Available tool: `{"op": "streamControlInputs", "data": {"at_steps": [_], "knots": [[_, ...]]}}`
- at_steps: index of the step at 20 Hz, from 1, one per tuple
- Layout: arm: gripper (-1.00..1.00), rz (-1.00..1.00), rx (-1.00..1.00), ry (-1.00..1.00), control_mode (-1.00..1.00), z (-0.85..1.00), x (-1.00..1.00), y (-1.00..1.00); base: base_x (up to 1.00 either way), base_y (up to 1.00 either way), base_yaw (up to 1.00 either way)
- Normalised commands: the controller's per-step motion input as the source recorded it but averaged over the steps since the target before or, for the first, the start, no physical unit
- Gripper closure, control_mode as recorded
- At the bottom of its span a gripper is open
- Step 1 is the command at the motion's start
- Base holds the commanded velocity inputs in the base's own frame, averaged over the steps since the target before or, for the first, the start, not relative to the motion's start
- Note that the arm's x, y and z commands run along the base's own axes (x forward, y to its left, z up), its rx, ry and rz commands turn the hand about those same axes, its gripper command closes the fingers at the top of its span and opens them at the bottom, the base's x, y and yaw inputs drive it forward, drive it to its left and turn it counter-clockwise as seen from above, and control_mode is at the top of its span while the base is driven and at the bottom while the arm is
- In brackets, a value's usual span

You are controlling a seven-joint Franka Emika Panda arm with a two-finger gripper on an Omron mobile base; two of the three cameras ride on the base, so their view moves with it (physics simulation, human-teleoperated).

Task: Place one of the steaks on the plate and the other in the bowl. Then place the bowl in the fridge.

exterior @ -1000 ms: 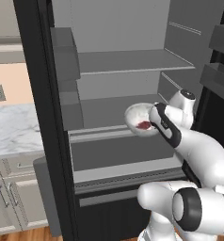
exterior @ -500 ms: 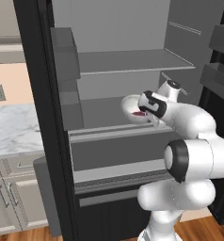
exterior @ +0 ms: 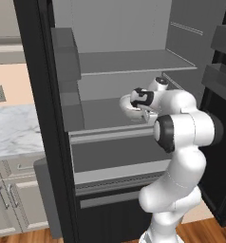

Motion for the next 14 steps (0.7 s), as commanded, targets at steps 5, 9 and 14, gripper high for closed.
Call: {"op": "streamControlInputs", "data": {"at_steps": [5, 9, 14], "knots": [[1.00, -0.04, 0.00, -0.03, -1.00, -0.61, 0.49, 0.00, 0.00, 0.00, 0.00], [1.00, 0.00, 0.03, -0.16, -1.00, -0.38, 0.07, 0.01, 0.00, 0.00, 0.00], [-1.00, 0.00, 0.00, -0.08, -1.00, -0.09, 0.07, 0.10, 0.00, 0.00, 0.00]]}}
